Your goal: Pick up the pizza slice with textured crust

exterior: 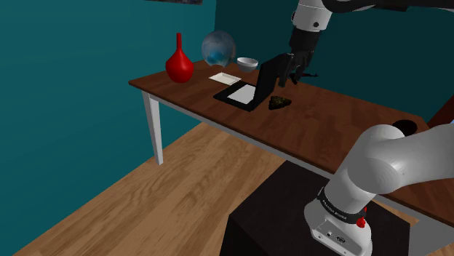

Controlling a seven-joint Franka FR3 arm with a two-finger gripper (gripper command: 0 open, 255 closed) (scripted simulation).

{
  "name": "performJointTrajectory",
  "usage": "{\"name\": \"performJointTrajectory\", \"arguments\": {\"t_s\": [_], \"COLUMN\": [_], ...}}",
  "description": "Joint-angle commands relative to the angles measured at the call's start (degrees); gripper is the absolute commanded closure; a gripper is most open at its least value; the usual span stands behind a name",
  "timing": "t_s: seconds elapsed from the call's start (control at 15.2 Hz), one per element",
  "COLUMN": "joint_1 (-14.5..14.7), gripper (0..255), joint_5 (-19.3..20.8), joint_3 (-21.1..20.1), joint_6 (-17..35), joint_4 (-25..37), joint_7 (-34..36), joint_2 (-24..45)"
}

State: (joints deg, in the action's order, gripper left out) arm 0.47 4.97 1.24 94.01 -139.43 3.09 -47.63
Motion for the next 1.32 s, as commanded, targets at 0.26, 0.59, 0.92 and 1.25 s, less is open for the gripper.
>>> {"name": "performJointTrajectory", "arguments": {"t_s": [0.26,0.59,0.92,1.25], "joint_1": [-0.8,-1.8,-2.0,-0.4], "gripper": [0,0,0,0], "joint_5": [4.1,9.1,13.1,14.9], "joint_3": [6.0,14.1,22.6,31.6], "joint_6": [3.9,9.6,16.1,23.1], "joint_4": [-3.8,-6.2,-6.1,-3.5], "joint_7": [-8.5,-19.2,-29.8,-40.8], "joint_2": [-0.8,1.0,5.9,13.7]}}
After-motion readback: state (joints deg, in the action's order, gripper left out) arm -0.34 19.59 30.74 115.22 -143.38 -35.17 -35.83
